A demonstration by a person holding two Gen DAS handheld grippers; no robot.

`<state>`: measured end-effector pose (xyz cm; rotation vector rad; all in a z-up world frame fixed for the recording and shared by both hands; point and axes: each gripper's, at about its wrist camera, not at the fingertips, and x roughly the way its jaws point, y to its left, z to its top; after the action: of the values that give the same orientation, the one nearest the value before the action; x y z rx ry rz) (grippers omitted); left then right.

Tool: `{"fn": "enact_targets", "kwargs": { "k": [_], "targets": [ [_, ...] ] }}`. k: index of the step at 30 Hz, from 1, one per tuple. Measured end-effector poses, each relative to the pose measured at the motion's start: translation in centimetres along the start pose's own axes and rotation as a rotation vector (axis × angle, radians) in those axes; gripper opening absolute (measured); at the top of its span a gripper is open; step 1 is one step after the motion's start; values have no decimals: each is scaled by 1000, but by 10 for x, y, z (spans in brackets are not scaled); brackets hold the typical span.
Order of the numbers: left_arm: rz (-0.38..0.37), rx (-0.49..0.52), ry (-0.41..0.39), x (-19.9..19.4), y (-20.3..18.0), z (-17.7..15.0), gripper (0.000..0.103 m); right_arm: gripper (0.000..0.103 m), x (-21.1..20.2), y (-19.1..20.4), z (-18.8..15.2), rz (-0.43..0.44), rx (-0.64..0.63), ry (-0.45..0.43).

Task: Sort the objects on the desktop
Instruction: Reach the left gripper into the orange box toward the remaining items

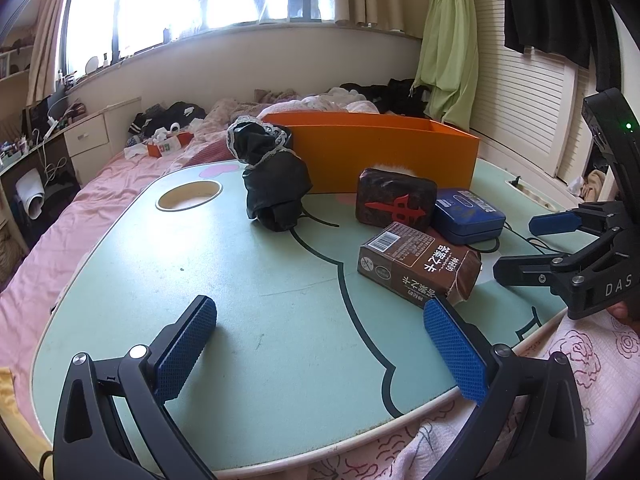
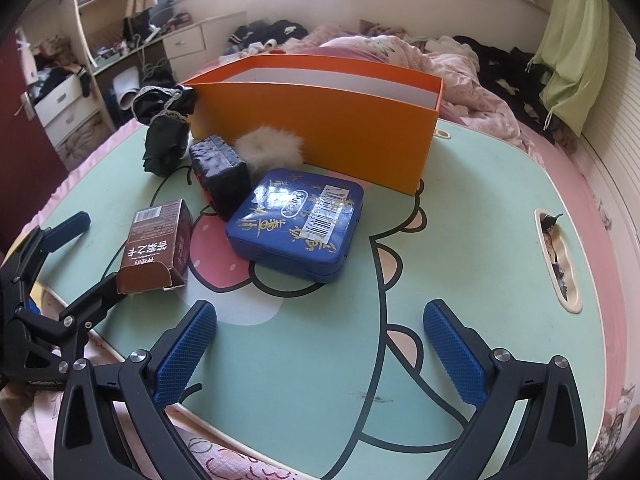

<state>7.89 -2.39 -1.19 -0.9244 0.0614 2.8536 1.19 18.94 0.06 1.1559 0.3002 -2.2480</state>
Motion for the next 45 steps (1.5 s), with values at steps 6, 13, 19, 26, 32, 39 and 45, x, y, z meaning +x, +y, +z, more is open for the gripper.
{"fn": "enact_targets", "kwargs": {
  "k": [6, 13, 19, 26, 32, 39, 45],
  "targets": [
    [29, -11, 10, 0, 1, 1, 103, 103, 0, 0, 0, 1, 0, 0],
    [-5, -56, -20, -13, 10, 6, 103, 103, 0, 0, 0, 2, -1, 0],
    [-1, -40, -36, -23, 11, 36, 103, 103, 0, 0, 0, 2, -2, 0],
    [-33, -80, -56, -30, 17, 78, 103, 103, 0, 0, 0, 3, -3, 0],
    [48, 20, -98, -31, 15, 137, 103, 103, 0, 0, 0, 14, -15, 1],
    [-216, -25, 235, 61, 4, 213, 65, 103, 1, 3, 2, 18, -17, -4],
    [-314, -88, 585, 170, -25, 205, 37, 103, 2, 6, 6, 25, -18, -12]
  ]
}}
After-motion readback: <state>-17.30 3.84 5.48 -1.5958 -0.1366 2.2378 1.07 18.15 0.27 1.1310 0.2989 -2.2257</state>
